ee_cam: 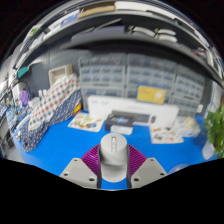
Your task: Arrange mouse
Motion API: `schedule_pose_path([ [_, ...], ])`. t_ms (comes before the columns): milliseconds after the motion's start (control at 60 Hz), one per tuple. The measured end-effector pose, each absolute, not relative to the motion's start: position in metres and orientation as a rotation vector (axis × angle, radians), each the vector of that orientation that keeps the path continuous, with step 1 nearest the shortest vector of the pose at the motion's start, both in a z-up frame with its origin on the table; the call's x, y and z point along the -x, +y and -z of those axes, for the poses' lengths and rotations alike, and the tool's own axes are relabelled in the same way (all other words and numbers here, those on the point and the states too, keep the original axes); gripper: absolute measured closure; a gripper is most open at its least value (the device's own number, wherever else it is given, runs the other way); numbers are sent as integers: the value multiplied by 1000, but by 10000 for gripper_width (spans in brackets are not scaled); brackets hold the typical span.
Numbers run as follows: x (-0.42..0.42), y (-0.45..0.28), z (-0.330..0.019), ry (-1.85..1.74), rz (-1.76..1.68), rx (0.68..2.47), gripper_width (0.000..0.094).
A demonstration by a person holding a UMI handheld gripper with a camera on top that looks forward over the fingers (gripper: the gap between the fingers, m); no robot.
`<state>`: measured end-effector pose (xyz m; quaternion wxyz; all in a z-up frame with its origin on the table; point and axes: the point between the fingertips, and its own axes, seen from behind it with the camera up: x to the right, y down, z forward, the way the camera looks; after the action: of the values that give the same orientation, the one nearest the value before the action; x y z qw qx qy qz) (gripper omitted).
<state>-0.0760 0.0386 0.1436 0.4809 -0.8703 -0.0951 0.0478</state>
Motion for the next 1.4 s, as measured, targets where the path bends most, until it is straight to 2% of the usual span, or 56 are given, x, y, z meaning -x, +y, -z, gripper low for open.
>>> schedule_pose_path([
  [133,-21,32,-222,-171,-58,2001,584],
  [200,-72,25,-243,-137,-20,1971,585],
  [267,-116,18,-245,-88,8,1963,585],
  [367,-180,7,-213,-52,60,2024,587],
  [533,-237,-9,-118,-1,88,2186,587],
  [650,-245,-21,-57,13,47,2285,575],
  [833,-239,-38,5,-7,-3,2407,559],
  [967,-239,-38,6,21,21,2373,568],
  [1200,-239,-36,7,32,-8,2367,456],
  [1250,-237,-37,8,34,-16,2384,390],
  [1267,-235,-37,7,29,-22,2389,343],
  [1283,-233,-38,7,22,-28,2395,251],
  [1400,-224,-44,-3,-68,-6,2435,106],
])
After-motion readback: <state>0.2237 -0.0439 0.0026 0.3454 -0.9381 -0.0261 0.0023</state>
